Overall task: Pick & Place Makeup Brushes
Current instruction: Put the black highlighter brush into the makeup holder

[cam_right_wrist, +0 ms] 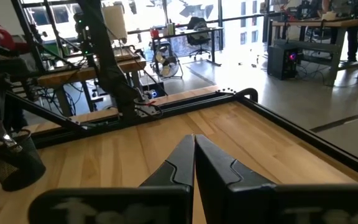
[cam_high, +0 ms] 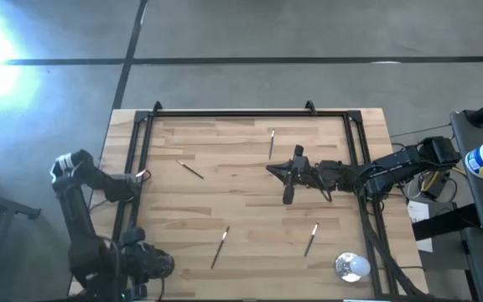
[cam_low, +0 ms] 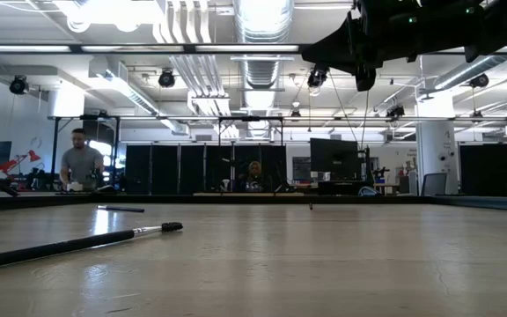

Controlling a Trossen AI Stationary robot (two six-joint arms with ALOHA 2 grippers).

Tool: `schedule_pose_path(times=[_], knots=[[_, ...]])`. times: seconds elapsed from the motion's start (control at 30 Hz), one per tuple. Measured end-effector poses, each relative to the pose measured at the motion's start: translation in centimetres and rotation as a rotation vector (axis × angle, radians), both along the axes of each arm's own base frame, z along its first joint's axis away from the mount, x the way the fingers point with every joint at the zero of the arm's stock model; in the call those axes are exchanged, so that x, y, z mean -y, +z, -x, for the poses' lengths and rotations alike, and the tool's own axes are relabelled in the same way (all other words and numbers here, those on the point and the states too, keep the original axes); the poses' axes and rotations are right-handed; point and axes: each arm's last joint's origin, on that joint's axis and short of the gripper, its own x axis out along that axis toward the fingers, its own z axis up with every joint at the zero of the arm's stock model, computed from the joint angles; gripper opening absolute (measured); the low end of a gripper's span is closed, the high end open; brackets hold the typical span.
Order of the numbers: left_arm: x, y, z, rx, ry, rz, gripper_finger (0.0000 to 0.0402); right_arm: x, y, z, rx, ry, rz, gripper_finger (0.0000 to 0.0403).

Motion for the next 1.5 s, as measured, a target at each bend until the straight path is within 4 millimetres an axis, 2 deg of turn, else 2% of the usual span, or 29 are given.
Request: schedule_pose_path(times=[0.17, 0.33, 0.47, 0.57, 0.6, 0.73, 0.9, 1.1, 1.5], knots=[[1.2, -0.8, -0.8, -0.028, -0.030, -0.072, 0.0195, 0.0, 0.0, 0.0, 0.000, 0.001, 0.000, 0.0008], [0.6, -2.0, -1.7, -0.095, 0.018, -0.107, 0.0174, 0.0, 0.0, 0.0, 0.000, 0.001, 0.000, 0.0008], [0.0, -2.0, -1.6, -0.126, 0.006, -0.144, 0.0102, 0.0, 0.0, 0.0, 0.001, 0.001, 0.000, 0.0008], [-0.5, -1.3, -1.3, -0.152, -0.010, -0.144, 0.0027, 0.0, 0.0, 0.0, 0.001, 0.002, 0.000, 0.0008], [-0.7, -0.9, -1.2, -0.158, -0.011, -0.142, 0.0014, 0.0, 0.0, 0.0, -0.001, 0.002, 0.003, 0.0008], [-1.5, 0.5, -0.9, -0.211, -0.029, -0.122, 0.0003, 0.0, 0.0, 0.0, -0.004, 0.003, 0.014, 0.0008], [-2.5, 1.6, -1.4, -0.273, -0.079, -0.084, 0.0001, 0.0, 0.0, 0.0, -0.004, 0.003, 0.014, 0.0008], [-3.5, 1.6, -3.2, -0.373, -0.189, -0.026, 0.0001, 0.0, 0.0, 0.0, -0.004, 0.002, 0.014, 0.0008], [-4.3, 1.6, -5.3, -0.380, -0.299, 0.068, 0.0000, 0.0, 0.0, 0.0, -0.006, 0.003, 0.018, 0.0008]])
